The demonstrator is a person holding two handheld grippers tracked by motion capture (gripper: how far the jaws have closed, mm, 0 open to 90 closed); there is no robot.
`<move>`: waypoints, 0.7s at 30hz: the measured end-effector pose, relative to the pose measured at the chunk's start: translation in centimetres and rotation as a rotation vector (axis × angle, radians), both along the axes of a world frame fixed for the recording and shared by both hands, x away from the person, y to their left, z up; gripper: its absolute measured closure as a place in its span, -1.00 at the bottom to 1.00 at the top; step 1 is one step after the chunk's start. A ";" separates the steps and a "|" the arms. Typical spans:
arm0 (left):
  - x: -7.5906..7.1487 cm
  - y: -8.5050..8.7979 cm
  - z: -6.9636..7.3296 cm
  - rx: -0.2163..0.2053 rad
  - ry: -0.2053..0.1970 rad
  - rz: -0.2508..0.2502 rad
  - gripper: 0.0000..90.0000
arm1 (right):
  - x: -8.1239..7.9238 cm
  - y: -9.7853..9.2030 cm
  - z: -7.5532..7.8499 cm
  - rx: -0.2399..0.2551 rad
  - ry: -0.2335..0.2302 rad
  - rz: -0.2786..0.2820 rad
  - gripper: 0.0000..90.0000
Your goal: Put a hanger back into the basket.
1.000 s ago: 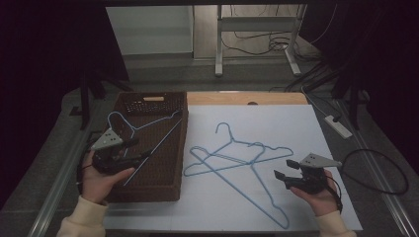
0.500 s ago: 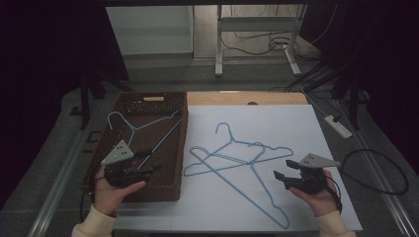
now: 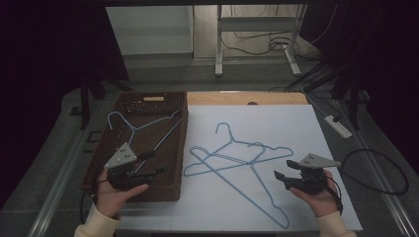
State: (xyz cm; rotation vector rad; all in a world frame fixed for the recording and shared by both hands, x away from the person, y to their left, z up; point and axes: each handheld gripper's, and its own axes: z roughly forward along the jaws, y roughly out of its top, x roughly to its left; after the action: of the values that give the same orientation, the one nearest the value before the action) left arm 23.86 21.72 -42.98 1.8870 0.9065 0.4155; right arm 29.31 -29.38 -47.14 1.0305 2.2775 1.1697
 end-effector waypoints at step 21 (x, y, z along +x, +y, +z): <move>-0.2 -0.6 -0.4 0.026 0.008 -0.036 -0.17 | 0.5 3.4 1.1 -0.119 0.052 -0.027 -0.18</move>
State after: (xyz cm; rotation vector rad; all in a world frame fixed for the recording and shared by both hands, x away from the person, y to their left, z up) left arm 23.62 21.12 -43.35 1.9269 0.8752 0.4002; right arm 29.77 -25.95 -46.03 1.0543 2.3349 0.9940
